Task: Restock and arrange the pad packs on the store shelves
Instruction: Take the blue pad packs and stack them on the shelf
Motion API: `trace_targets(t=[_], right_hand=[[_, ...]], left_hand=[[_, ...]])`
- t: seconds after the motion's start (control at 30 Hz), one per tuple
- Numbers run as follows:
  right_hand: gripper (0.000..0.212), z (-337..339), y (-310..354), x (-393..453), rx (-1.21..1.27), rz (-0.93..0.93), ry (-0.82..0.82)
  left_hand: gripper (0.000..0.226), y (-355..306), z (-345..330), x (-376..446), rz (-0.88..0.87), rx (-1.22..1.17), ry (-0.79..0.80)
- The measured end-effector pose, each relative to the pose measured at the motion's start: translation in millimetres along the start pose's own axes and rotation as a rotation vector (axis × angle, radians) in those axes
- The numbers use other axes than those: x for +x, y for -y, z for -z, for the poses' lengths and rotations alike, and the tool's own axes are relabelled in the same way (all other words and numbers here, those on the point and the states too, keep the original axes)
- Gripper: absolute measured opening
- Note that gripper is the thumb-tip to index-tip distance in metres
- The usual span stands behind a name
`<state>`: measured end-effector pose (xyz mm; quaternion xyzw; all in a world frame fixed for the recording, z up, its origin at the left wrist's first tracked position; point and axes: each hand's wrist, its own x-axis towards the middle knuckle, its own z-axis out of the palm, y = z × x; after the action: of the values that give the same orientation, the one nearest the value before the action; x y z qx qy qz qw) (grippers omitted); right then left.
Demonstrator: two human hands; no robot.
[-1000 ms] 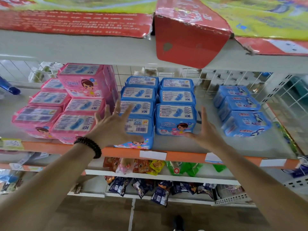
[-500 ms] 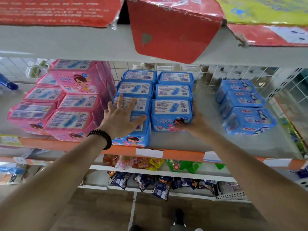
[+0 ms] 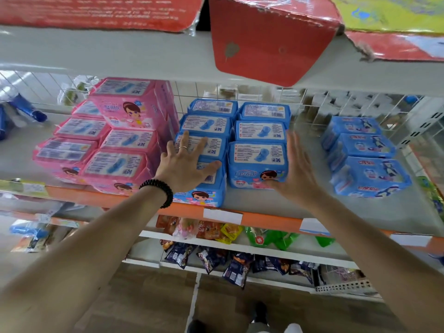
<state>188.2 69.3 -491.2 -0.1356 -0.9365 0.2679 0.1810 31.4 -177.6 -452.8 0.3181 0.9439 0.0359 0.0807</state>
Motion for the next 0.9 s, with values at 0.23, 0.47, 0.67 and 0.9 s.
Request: trace_targets(t=[0.23, 0.47, 0.67, 0.9], right_hand=[[0.076, -3.9, 40.0, 7.9, -0.406, 0.014, 0.158], [0.072, -8.7, 45.3, 10.1, -0.482, -0.069, 0.193], [0.086, 5.8, 43.5, 1.4, -0.434, -0.051, 0.162], [0.078, -2.4, 48.5, -10.2, -0.508, -0.038, 0.151]], left_hand=[[0.084, -1.2, 2.0, 0.1, 0.008, -0.006, 0.011], [0.084, -2.1, 7.8, 0.9, 0.024, -0.021, 0.074], [0.097, 16.9, 2.6, -12.5, -0.145, 0.049, 0.045], [0.100, 19.7, -1.0, -18.5, -0.292, 0.142, 0.037]])
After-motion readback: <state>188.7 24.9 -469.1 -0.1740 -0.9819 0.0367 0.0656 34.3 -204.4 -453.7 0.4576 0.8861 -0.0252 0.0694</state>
